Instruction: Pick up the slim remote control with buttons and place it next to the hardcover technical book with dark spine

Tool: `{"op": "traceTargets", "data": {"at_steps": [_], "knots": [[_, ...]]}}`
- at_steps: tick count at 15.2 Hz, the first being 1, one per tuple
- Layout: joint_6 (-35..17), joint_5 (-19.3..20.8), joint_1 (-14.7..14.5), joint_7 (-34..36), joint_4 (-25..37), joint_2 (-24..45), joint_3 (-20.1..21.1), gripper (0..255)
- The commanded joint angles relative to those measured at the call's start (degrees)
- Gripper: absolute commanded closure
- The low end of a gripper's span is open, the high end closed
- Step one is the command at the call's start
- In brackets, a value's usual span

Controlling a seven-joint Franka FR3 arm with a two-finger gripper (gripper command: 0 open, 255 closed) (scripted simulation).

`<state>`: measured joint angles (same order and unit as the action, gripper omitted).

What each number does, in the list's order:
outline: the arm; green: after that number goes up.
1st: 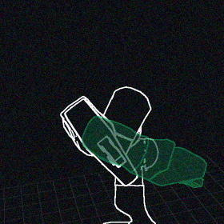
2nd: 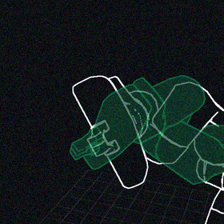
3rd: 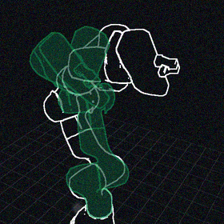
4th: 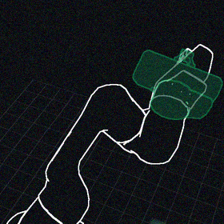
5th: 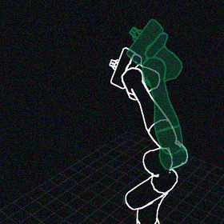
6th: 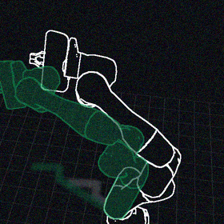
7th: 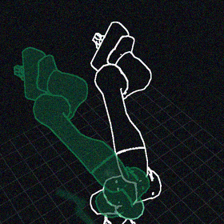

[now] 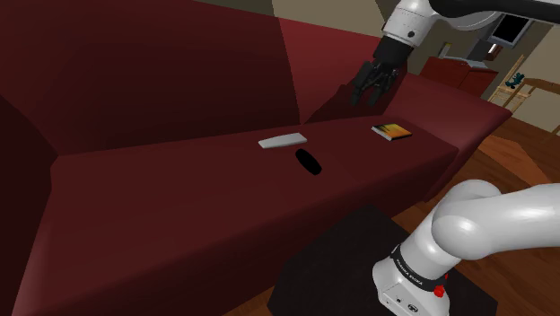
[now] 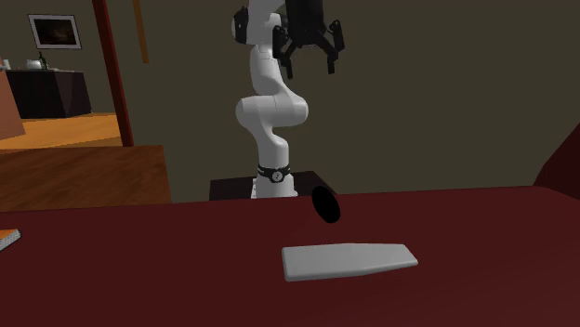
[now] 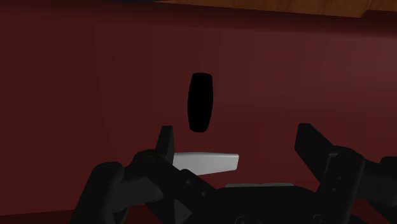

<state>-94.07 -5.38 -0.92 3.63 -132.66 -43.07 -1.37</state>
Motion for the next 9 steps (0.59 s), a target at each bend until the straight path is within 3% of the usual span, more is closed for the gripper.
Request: {"op": "traceTargets", "data": {"at_steps": [1,9], "knots": [[0.0,0.0,0.0,0.0,0.0,0.0,0.0,0],[-10.24,4.9,-5.37,-27.02,0.51,13.44,-8.69,0]]}}
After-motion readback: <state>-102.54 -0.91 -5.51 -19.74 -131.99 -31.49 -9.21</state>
